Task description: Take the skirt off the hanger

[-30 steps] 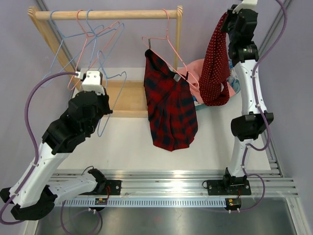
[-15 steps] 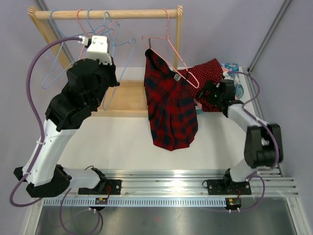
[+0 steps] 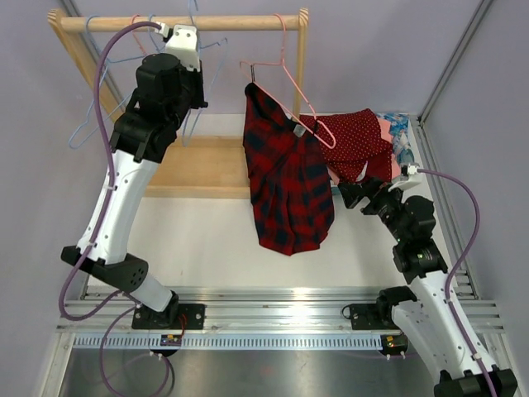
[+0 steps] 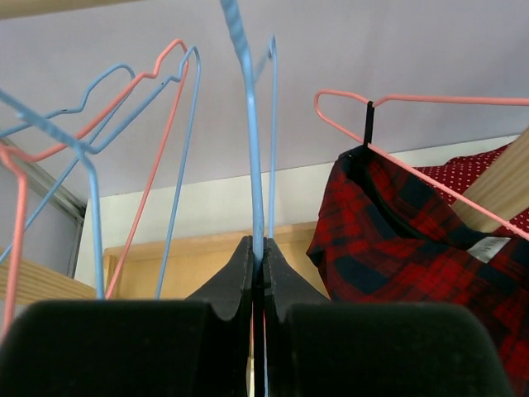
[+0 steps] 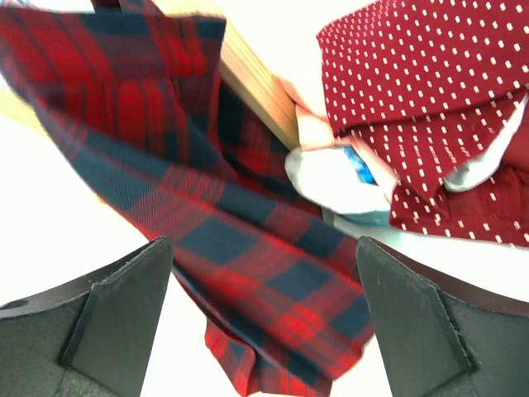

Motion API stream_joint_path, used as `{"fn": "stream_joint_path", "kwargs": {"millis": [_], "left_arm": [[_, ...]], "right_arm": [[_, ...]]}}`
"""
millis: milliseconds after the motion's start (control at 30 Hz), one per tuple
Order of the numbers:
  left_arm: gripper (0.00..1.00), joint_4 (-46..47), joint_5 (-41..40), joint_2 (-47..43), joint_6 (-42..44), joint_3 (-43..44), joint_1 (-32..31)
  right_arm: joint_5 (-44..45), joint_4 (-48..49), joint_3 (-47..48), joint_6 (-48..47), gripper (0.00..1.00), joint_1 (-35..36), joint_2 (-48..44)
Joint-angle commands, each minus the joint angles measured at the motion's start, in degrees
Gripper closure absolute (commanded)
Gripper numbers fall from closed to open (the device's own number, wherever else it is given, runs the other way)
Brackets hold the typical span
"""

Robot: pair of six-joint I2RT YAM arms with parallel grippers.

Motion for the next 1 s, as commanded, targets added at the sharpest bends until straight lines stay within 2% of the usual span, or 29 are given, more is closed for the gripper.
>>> {"fn": "stream_joint_path", "kwargs": {"millis": [0,100,167,200,300,400,433,500,567,600,667,733,833,967], "left_arm": [[1.00,3.9,4.7,3.2,0.9,5.7,1.1],[1.00,0.6,4.5,6.0,0.5,9.3,1.2],[1.00,0.4,4.7,4.6,-2.3,6.6,1.2],[0.91,1.4,4.8,3.3,-2.7,4.9,1.2],[0.81,4.9,4.8,-2.3,-3.6,-3.8,1.2],[0.65,4.8,4.3,-5.4,-4.2,-6.4,1.2],[0.63,4.1,4.3,-5.8,-4.7,-6.1,1.1],[0.58,2.3,4.1,-6.6,-5.1,-5.0,-0.2],[0.48,2.2,2.5,-7.0,-3.4,-4.5,-3.1],[0.45,2.2,-1.6,-6.7,-2.2,-3.3,-7.9],[0.40,0.6,-5.4,-4.7,-0.7,-0.1,-11.9],[0.37,-1.5,-5.8,0.0,-2.2,7.4,-15.1],[0.35,-2.2,-8.3,5.0,-2.2,13.5,-18.8],[0.31,2.8,-9.0,8.3,-2.1,13.5,-21.4]], "right_arm": [[-1.2,-7.1,1.2,-2.4,0.01,0.2,-3.1],[-1.6,-7.3,1.1,-1.2,0.01,0.2,-5.6],[-1.7,-7.3,1.4,-0.8,0.01,0.2,-6.0],[-1.9,-7.5,1.9,-0.8,0.00,0.2,-5.8],[-2.1,-8.2,2.8,-1.4,0.01,0.2,-4.8],[-1.9,-8.4,2.7,-1.5,0.01,0.2,-4.8],[-2.0,-8.3,2.6,-1.4,0.01,0.3,-4.8],[-2.2,-8.3,2.3,-1.2,0.01,0.2,-4.9],[-2.6,-8.0,1.9,-0.8,0.01,0.3,-5.0],[-2.6,-8.0,1.7,-0.5,0.00,0.2,-5.1],[-2.9,-7.9,1.5,-0.3,0.01,0.2,-5.3],[-3.0,-8.0,1.4,-0.2,0.01,0.2,-5.8],[-2.7,-9.4,1.9,-0.8,0.01,0.2,-6.7],[-1.1,-13.1,3.3,-2.0,0.01,0.2,-8.1]]}}
